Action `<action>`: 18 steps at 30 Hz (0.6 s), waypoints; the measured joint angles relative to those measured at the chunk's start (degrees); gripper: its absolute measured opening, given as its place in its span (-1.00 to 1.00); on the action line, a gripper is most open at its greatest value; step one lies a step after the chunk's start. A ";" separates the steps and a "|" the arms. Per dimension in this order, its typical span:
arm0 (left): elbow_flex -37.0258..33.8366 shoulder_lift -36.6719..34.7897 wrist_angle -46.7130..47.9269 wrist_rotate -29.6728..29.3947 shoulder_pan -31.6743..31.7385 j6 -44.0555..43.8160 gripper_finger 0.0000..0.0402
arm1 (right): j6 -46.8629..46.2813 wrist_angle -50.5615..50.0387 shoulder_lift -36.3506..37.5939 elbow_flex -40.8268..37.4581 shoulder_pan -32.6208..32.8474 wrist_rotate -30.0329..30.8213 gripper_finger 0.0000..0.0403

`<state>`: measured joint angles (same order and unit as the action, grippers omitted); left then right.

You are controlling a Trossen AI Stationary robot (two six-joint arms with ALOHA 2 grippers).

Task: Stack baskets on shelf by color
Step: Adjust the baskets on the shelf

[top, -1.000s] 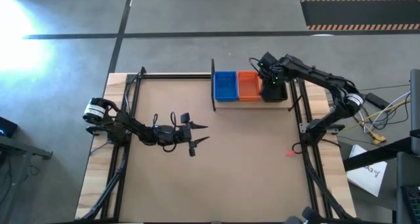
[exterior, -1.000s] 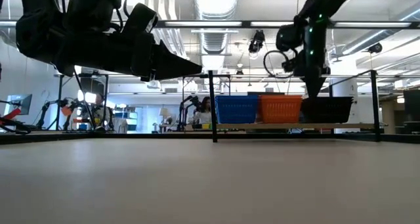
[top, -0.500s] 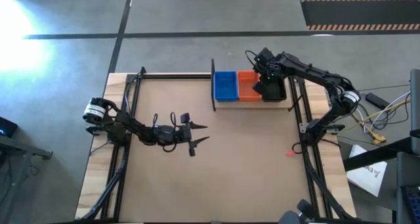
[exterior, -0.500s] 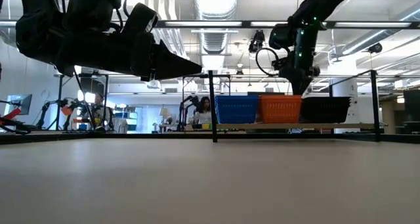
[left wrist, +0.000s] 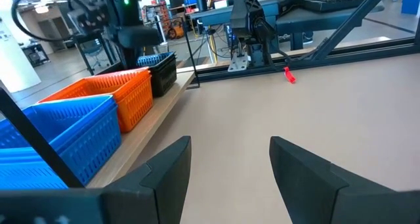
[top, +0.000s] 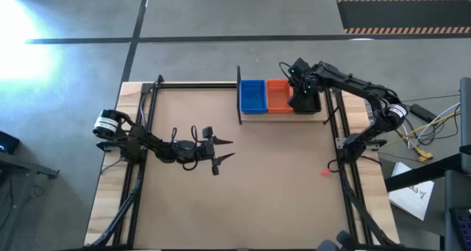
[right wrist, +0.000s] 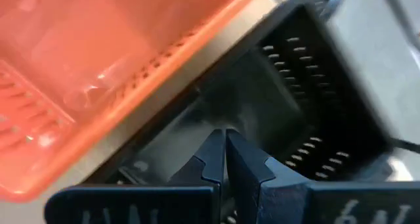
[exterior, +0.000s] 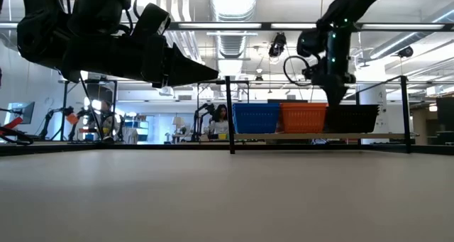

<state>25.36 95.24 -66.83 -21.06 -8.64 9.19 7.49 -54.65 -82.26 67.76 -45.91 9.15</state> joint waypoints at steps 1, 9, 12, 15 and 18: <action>0.00 0.00 0.00 0.00 0.00 0.00 -0.04 | 0.02 1.24 0.00 -1.05 0.00 -1.11 -0.96; 0.00 0.00 0.02 0.02 -0.05 -0.05 -0.04 | 0.00 11.53 0.28 -5.08 0.00 -3.15 -0.96; 0.00 0.00 0.02 0.04 -0.07 -1.58 -0.04 | 0.00 10.69 0.95 -4.17 0.02 -3.12 -0.96; 0.00 -0.20 0.19 0.07 -0.07 -4.78 -0.05 | 0.17 10.97 4.02 -4.80 0.17 -3.13 -0.96; -0.55 -1.46 0.17 0.08 -0.07 -8.22 -0.05 | 1.04 11.80 9.70 -9.03 0.88 -3.15 -0.96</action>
<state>24.82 93.78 -66.66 -20.98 -8.71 0.97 8.52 -42.86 -72.56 58.73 -45.03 6.00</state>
